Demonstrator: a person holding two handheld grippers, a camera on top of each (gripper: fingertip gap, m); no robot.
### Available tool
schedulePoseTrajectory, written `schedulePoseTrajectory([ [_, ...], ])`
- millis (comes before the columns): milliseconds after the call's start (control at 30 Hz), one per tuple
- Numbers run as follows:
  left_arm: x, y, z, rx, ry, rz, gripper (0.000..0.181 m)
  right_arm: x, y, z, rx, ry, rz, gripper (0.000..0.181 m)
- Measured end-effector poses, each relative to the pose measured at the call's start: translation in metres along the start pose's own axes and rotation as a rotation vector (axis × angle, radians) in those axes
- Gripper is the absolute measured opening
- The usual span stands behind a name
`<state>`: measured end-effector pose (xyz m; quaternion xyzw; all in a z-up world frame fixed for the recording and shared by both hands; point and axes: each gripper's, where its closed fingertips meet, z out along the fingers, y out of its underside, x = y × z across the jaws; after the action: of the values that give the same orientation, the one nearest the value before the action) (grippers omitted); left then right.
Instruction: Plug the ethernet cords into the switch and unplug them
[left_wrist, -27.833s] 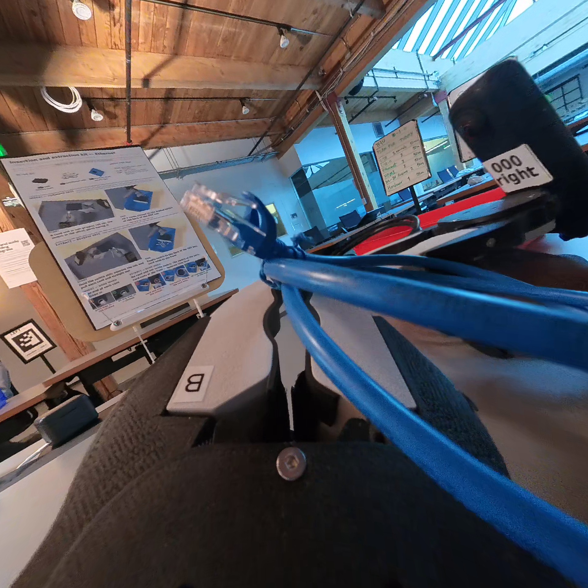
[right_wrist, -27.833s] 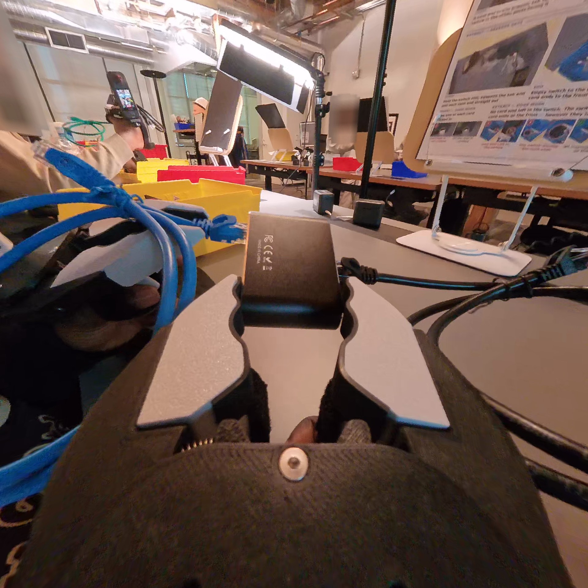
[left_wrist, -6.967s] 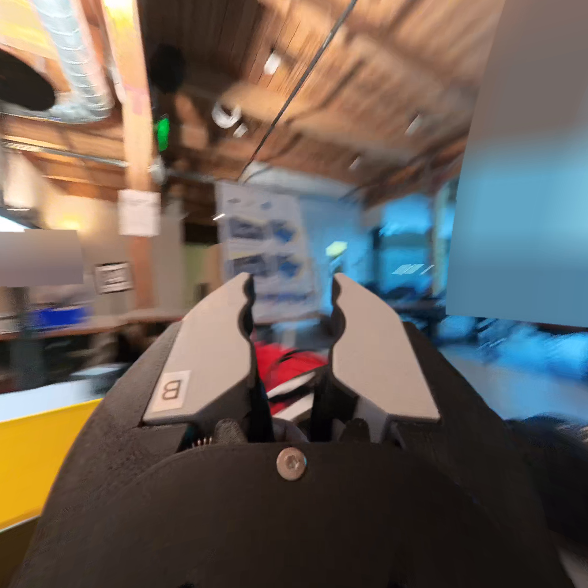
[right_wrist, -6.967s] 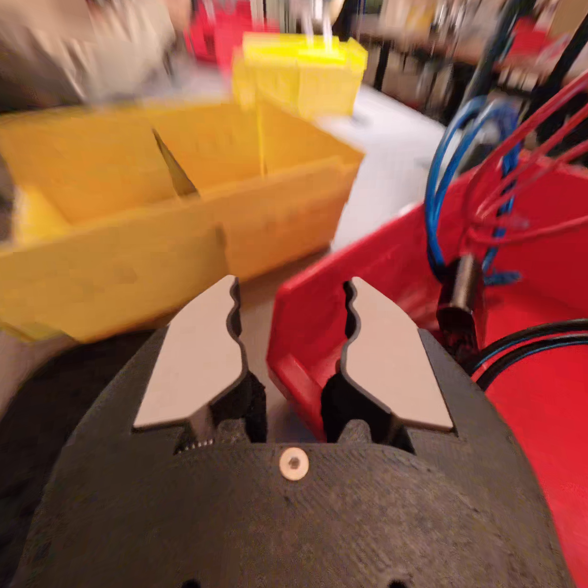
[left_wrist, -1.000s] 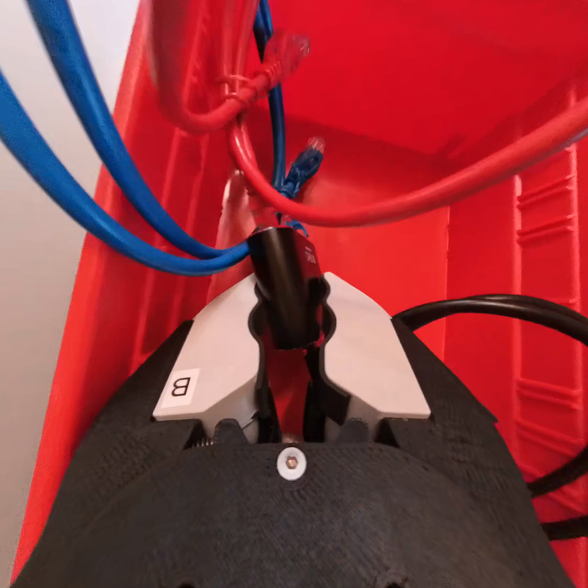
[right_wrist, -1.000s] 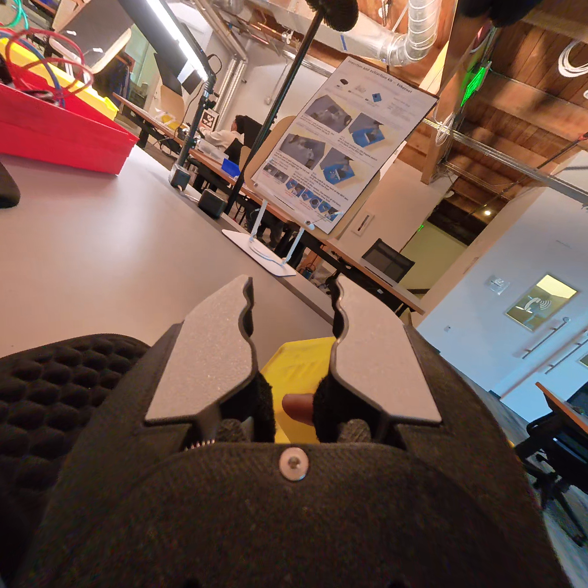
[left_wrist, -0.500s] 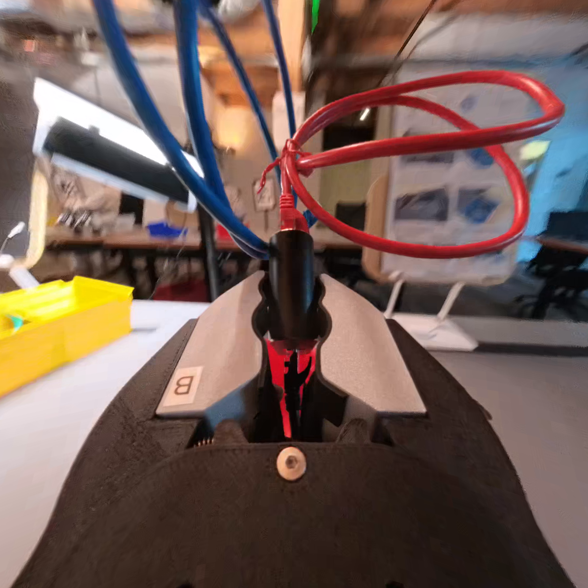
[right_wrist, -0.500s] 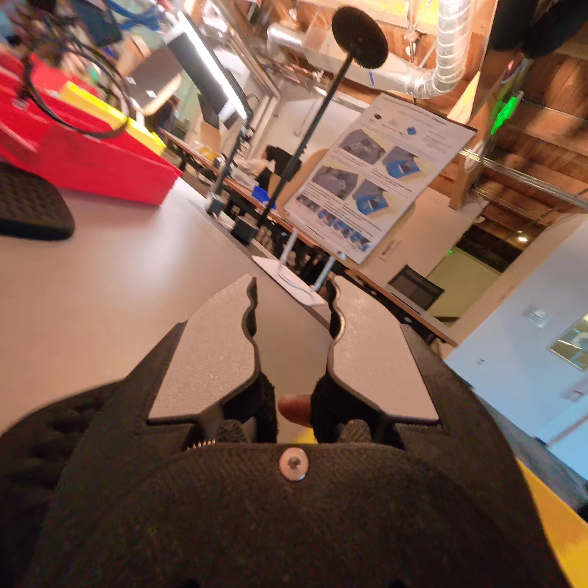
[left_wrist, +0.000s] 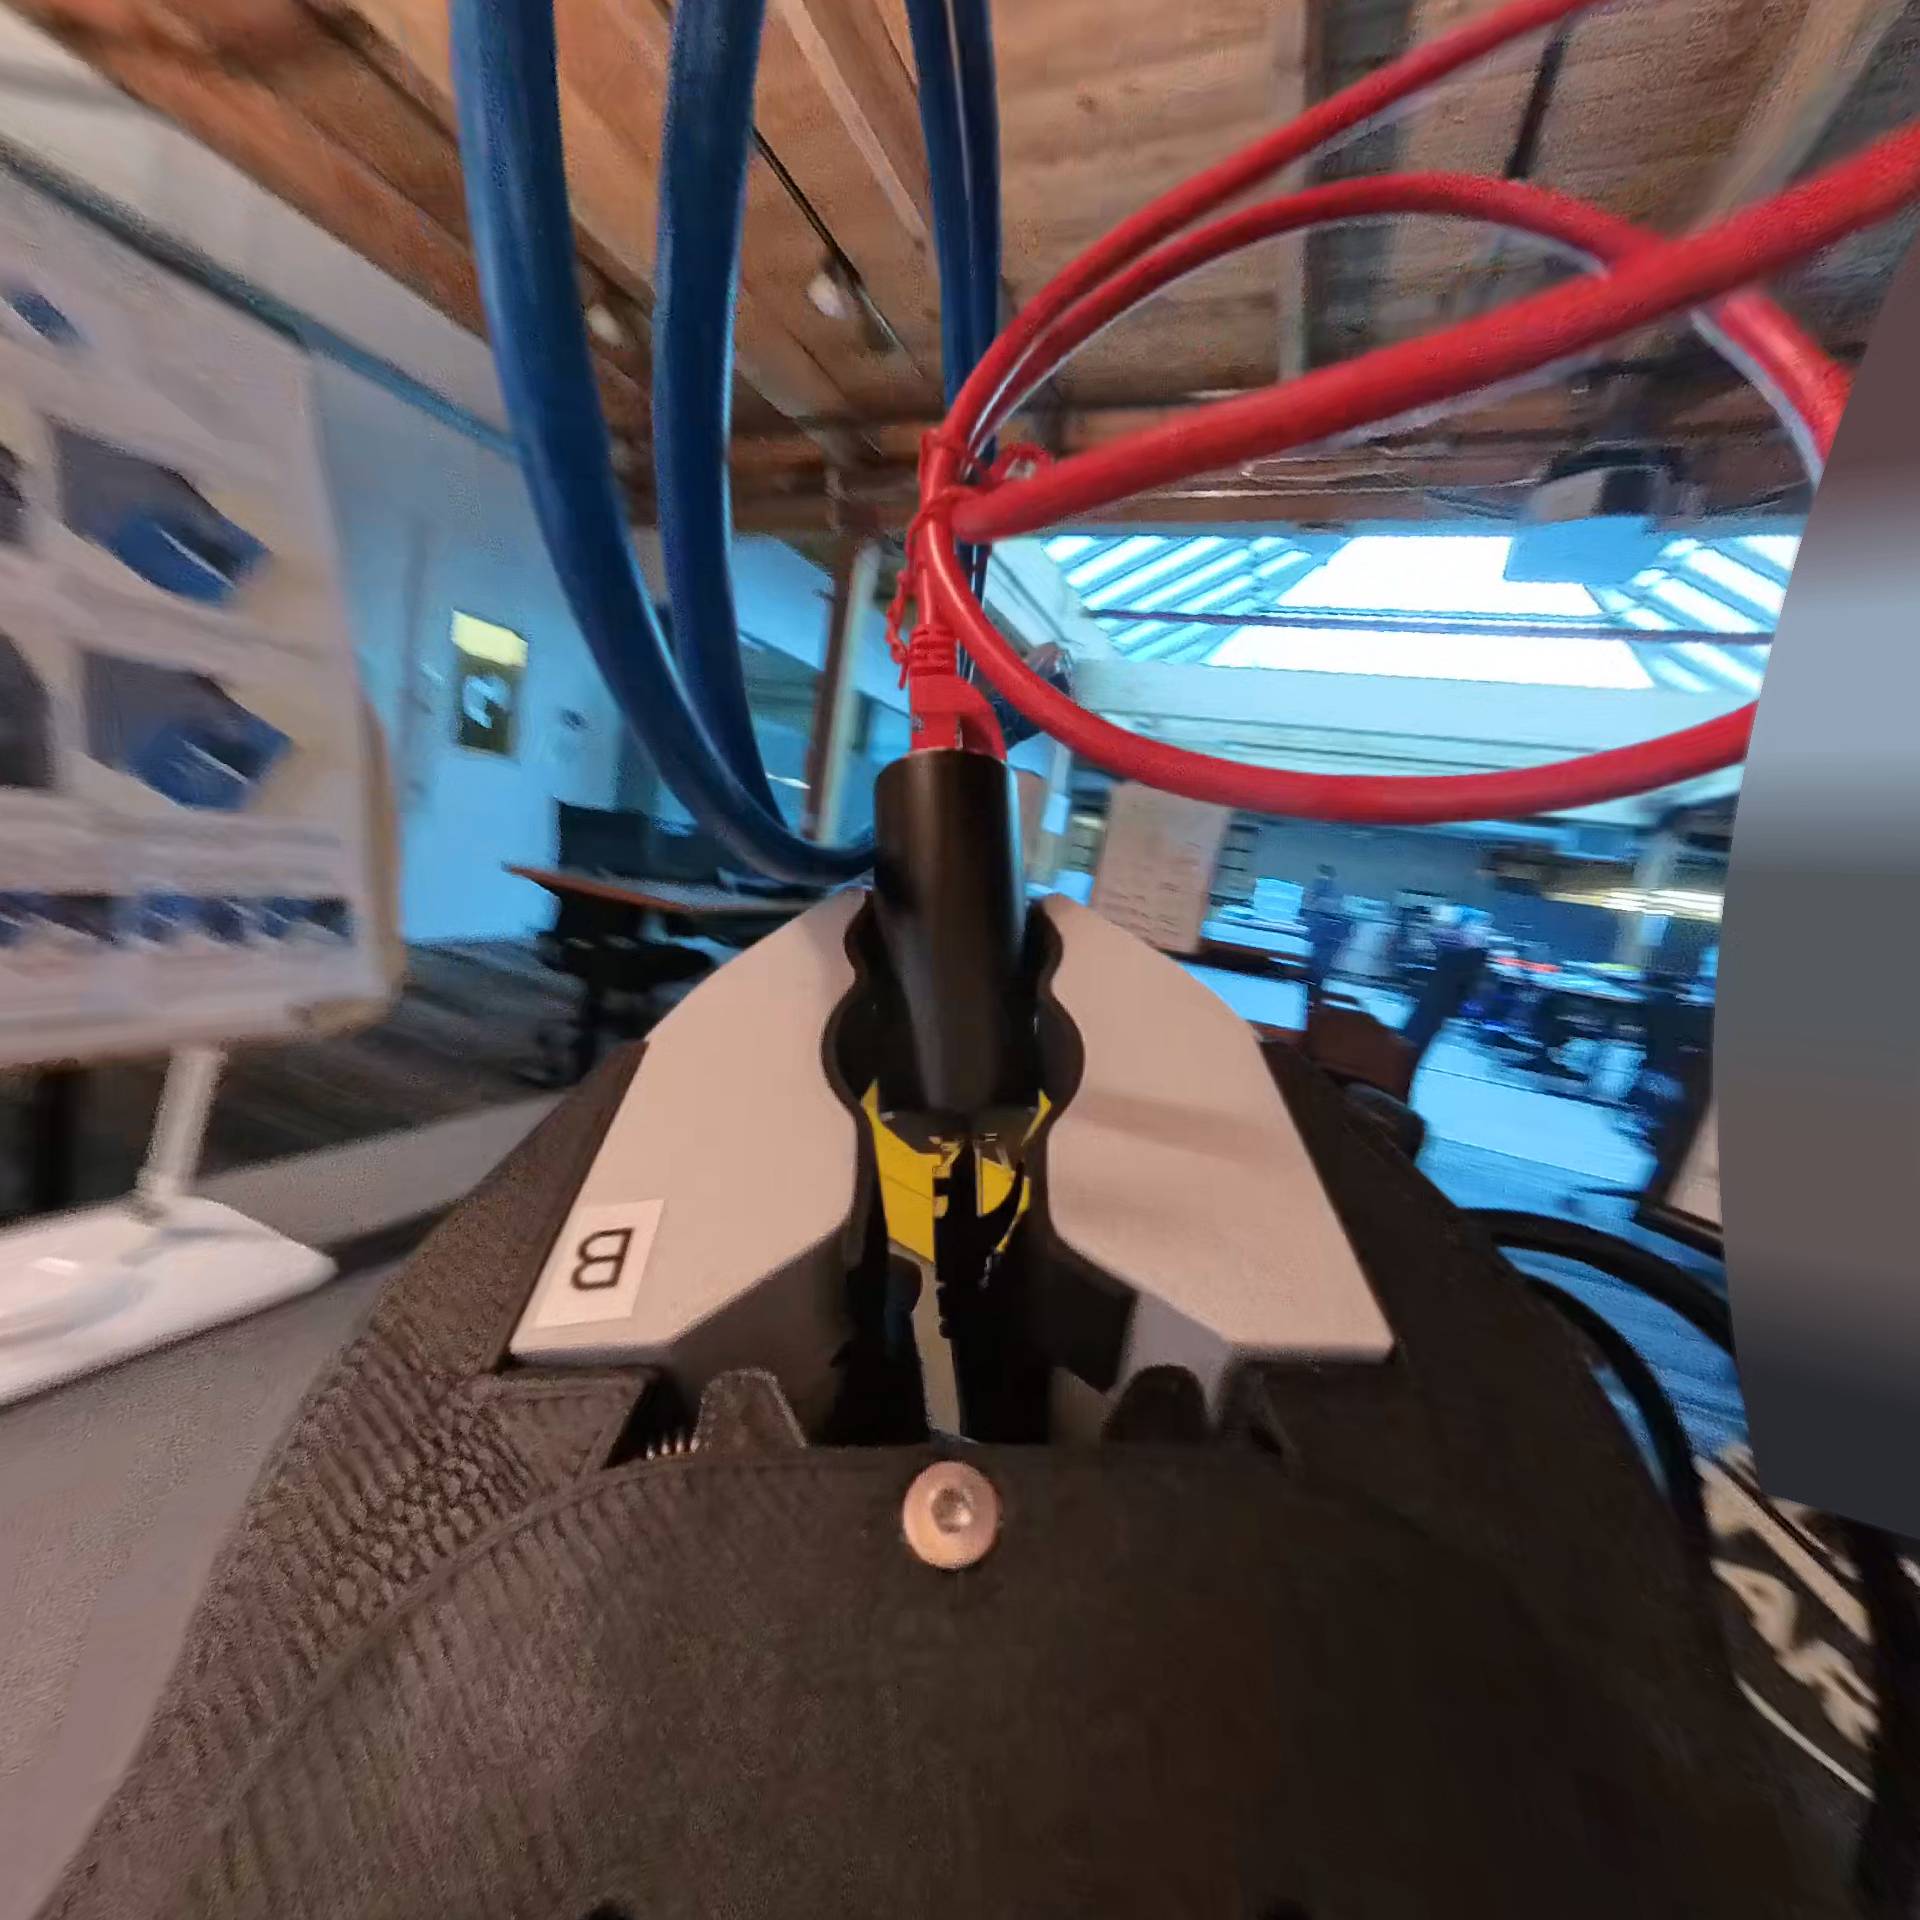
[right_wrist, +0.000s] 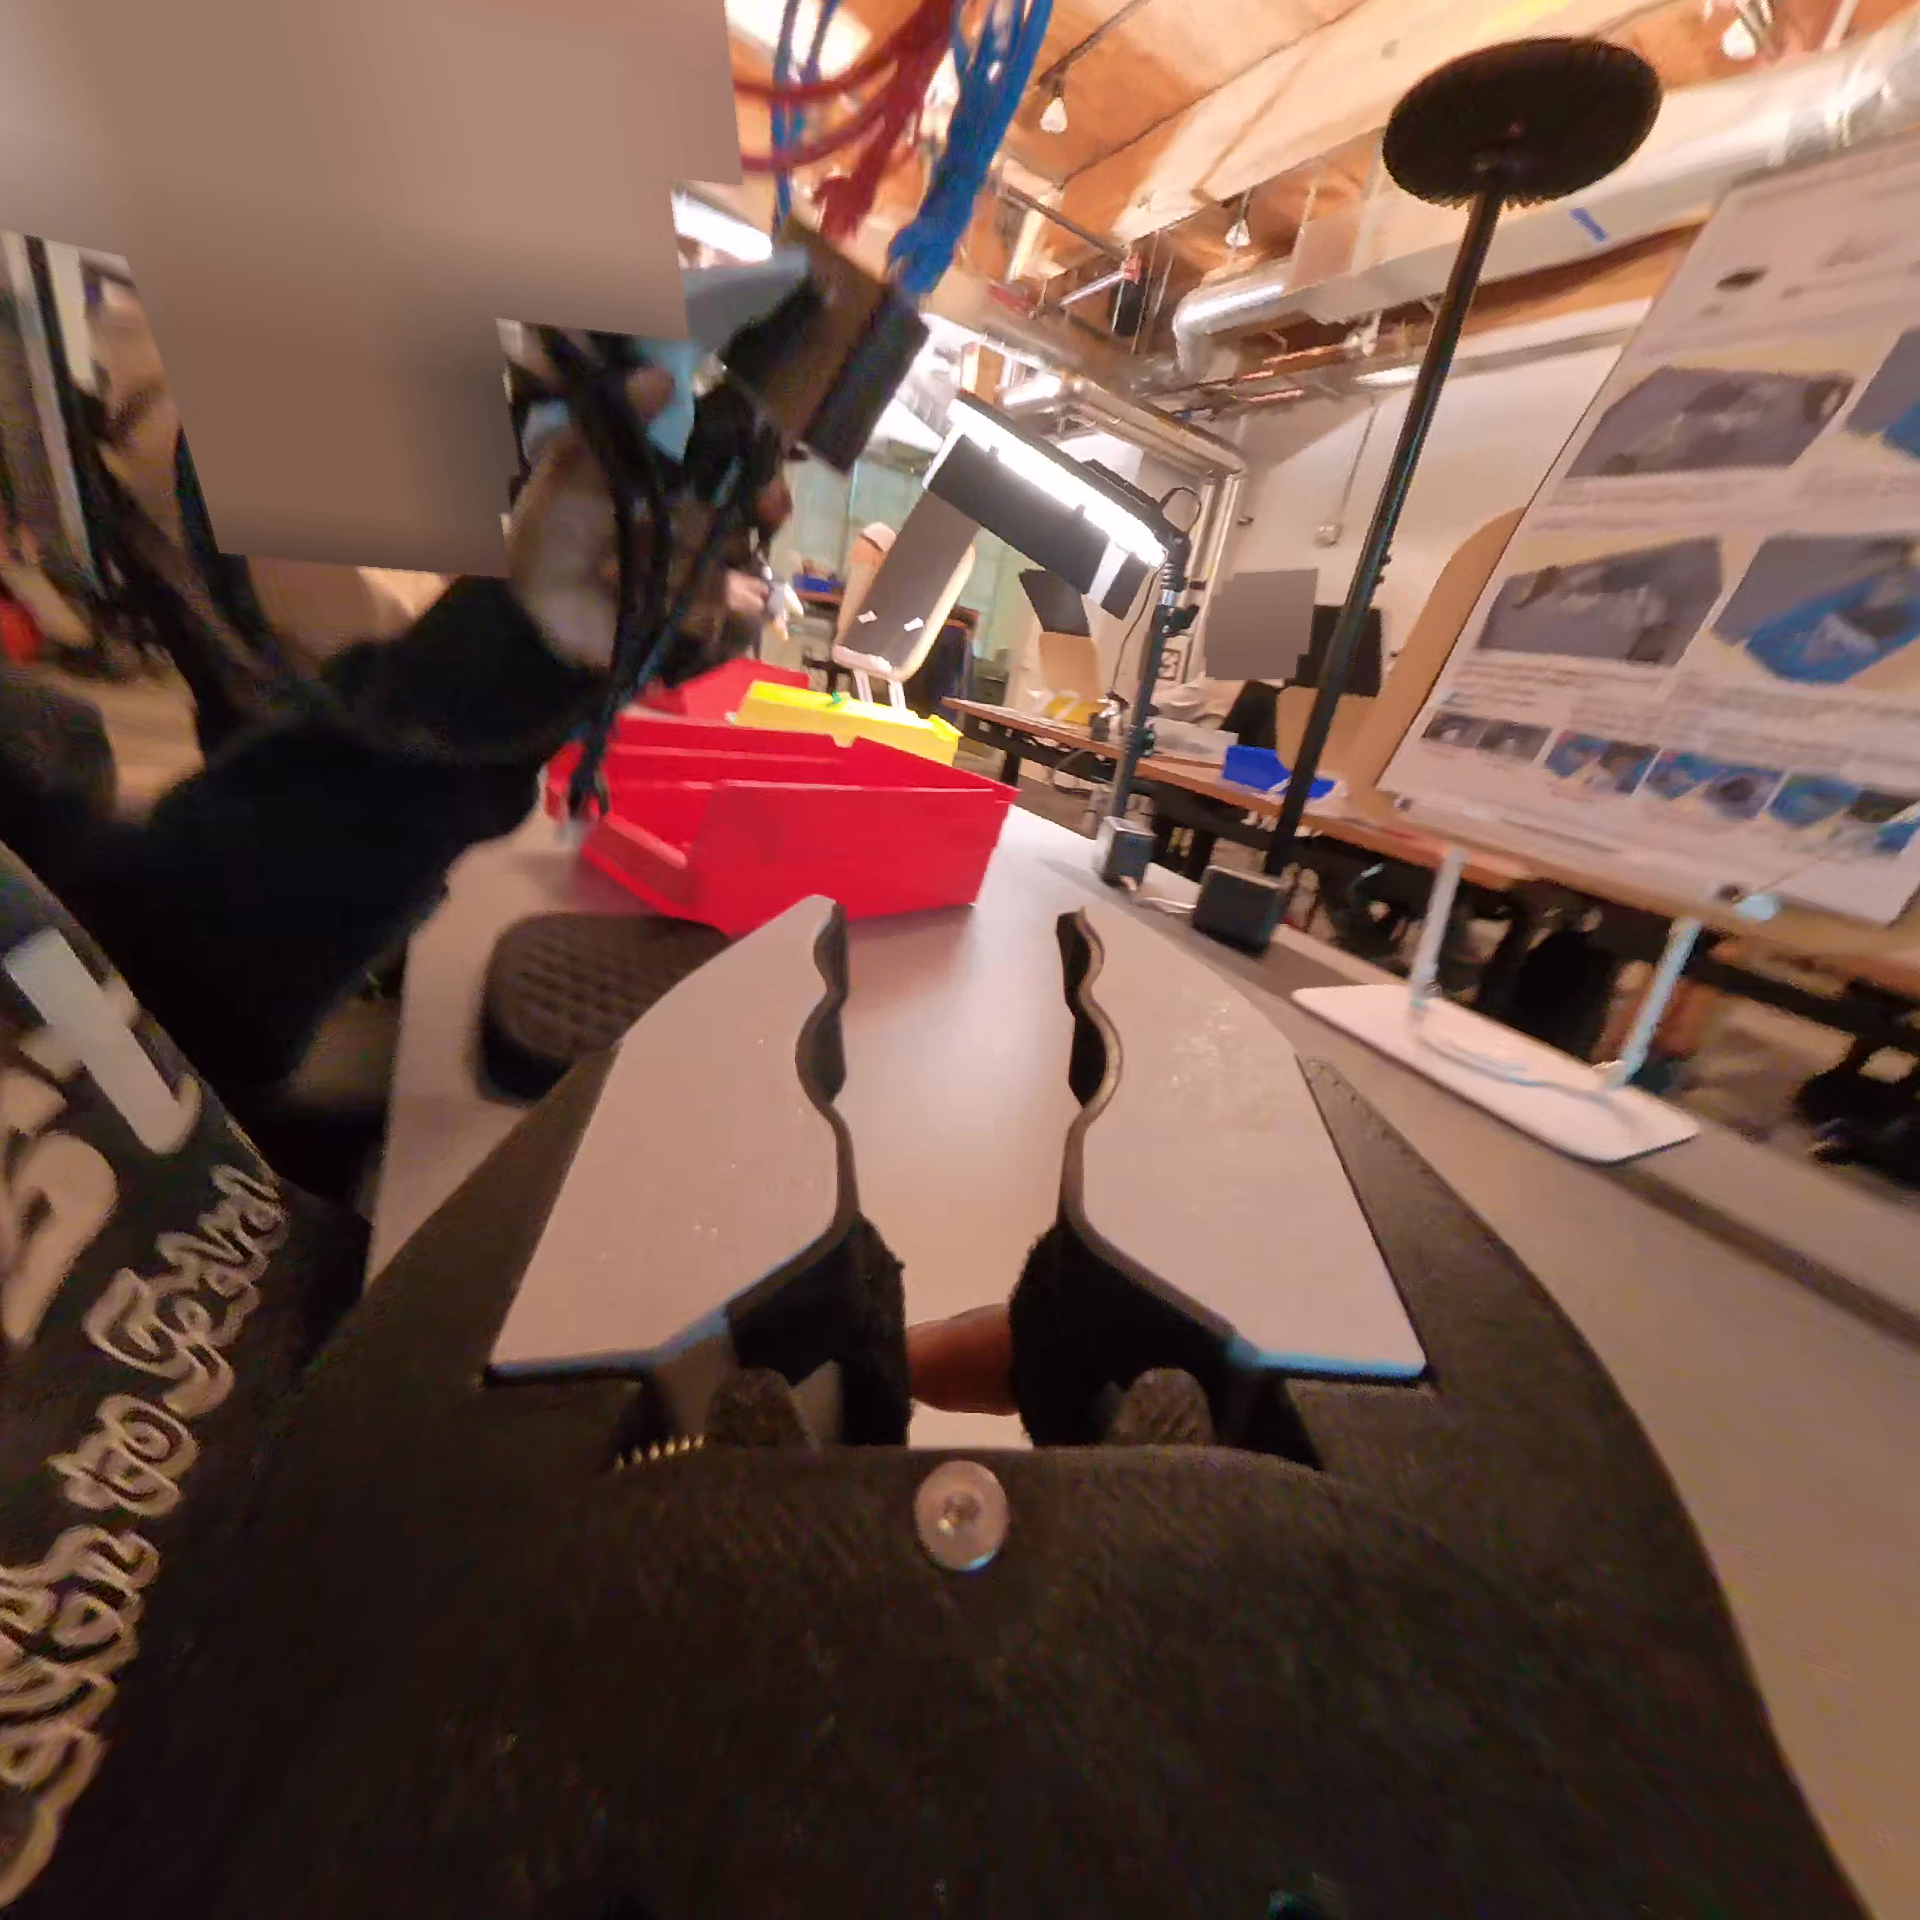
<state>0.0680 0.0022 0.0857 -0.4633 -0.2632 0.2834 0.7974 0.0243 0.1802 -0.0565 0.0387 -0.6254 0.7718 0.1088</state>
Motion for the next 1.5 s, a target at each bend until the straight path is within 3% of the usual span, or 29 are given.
schedulePoseTrajectory([
  [133,0.009,0.057,0.015,-0.122,0.137,-0.23,0.026,0.0,0.003,0.011,0.05,-0.034,0.301,0.039],
  [333,0.028,0.132,0.035,-0.342,0.269,-0.452,0.027,-0.013,0.006,0.053,-0.017,-0.173,0.512,0.07],
  [567,0.035,0.179,0.04,-0.481,0.287,-0.448,0.025,-0.028,0.021,0.068,-0.09,-0.317,0.67,0.03],
  [733,0.034,0.184,0.04,-0.502,0.288,-0.438,0.029,-0.031,0.028,0.064,-0.053,-0.331,0.734,0.024],
  [800,0.021,0.161,0.042,-0.359,0.26,-0.446,0.055,-0.025,0.027,0.061,0.0,-0.314,0.774,0.024],
  [900,-0.021,0.135,0.031,-0.169,0.115,-0.454,0.056,-0.016,0.005,0.05,0.154,-0.359,0.841,0.024],
  [967,-0.057,0.131,0.02,-0.074,-0.043,-0.466,0.056,-0.008,-0.008,0.042,0.254,-0.387,0.894,0.024],
  [1033,-0.067,0.138,0.015,-0.056,-0.093,-0.494,0.056,0.001,-0.018,0.036,0.364,-0.392,0.97,0.025],
  [1133,-0.042,0.181,0.027,-0.259,-0.075,-0.413,0.056,0.018,-0.022,0.033,0.493,-0.318,1.069,0.025],
  [1233,0.006,0.228,0.042,-0.444,0.033,-0.29,0.078,0.029,-0.012,0.034,0.508,-0.187,1.087,0.024],
  [1300,0.036,0.237,0.052,-0.417,0.123,-0.286,0.084,0.031,-0.005,0.036,0.475,-0.132,1.066,0.024],
  [1400,0.044,0.223,0.063,-0.248,0.142,-0.424,0.078,0.021,0.004,0.044,0.386,-0.121,1.027,0.024],
  [1500,0.04,0.206,0.059,-0.141,0.199,-0.579,0.052,0.005,0.01,0.053,0.294,-0.128,0.947,0.024],
])
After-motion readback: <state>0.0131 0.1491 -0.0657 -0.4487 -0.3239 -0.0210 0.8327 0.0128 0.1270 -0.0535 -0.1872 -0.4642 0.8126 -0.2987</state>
